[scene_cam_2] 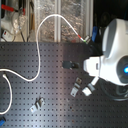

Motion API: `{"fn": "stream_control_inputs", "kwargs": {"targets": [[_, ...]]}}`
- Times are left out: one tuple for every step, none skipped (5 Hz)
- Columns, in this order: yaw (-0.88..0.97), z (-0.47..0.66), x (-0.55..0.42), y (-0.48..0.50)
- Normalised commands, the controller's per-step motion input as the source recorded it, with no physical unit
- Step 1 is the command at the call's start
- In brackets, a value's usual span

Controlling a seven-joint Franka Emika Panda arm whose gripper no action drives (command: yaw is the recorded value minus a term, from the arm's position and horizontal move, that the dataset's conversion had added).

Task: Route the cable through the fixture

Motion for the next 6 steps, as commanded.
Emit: {"fn": "stream_control_inputs", "kwargs": {"targets": [[-0.58,0.0,-0.101,-0.584],[-0.63,-0.01,0.064,-0.473],[-0.72,0.07,0.138,-0.244],[-0.71,0.22,0.249,-0.03],[-0.71,0.29,0.248,0.06],[-0.69,0.28,0.232,0.084]]}}
